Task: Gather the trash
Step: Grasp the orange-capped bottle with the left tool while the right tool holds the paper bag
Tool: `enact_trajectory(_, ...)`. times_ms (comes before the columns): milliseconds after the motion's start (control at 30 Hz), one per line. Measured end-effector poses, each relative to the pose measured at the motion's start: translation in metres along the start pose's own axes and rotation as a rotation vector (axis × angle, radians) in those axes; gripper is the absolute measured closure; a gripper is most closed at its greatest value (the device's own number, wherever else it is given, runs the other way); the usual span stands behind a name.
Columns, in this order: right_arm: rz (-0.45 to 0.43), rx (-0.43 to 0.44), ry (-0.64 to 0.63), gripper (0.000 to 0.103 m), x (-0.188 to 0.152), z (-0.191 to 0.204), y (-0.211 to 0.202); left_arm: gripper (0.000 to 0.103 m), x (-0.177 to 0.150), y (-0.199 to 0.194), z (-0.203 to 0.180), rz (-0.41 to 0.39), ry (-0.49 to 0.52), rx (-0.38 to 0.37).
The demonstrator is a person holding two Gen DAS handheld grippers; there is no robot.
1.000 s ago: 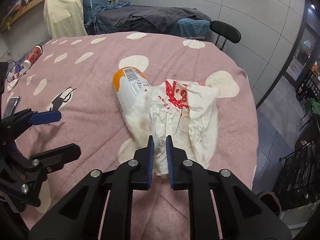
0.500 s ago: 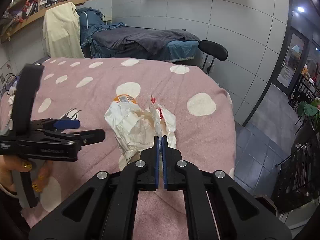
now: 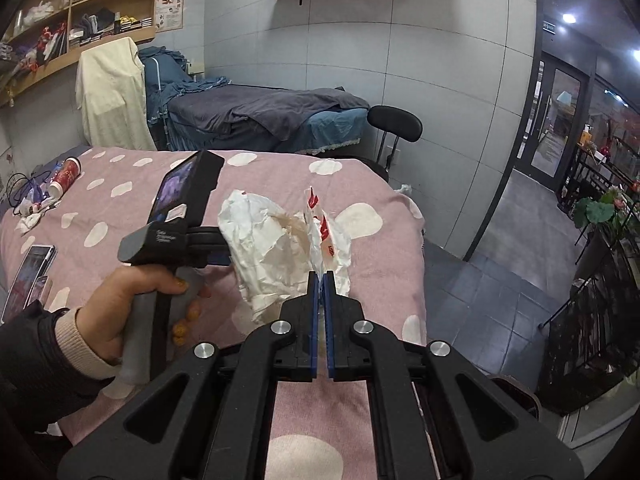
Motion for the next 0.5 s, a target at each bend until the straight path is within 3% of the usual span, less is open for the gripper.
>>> enact_trajectory(67,-0.005,-0.010,0.016,0.100,-0.004,-0.005,-0.005,0.008,0.002,0.008,-0.003,0.025,0.002,0.012)
enact_trajectory(200,-0.016,-0.022,0.048,0.100,-0.011,-0.014,-0.012,0.030,0.002,0.015,-0.007,0.043,0.020,0.058)
enact_trajectory(500,-0.037,-0.031,0.117,0.100,-0.023,-0.033,-0.019,0.041,-0.003,-0.015,-0.009,-0.034,0.069,-0.010)
Point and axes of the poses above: each gripper's, at about its wrist camera, not at the fingertips, and y roughly the way its jaws point, z to its left, x to its top, the point moved 4 cm from there along y, roughly the way its jaws point, and after that the axes turned 13 degrees about x, right-handed, at the moved point
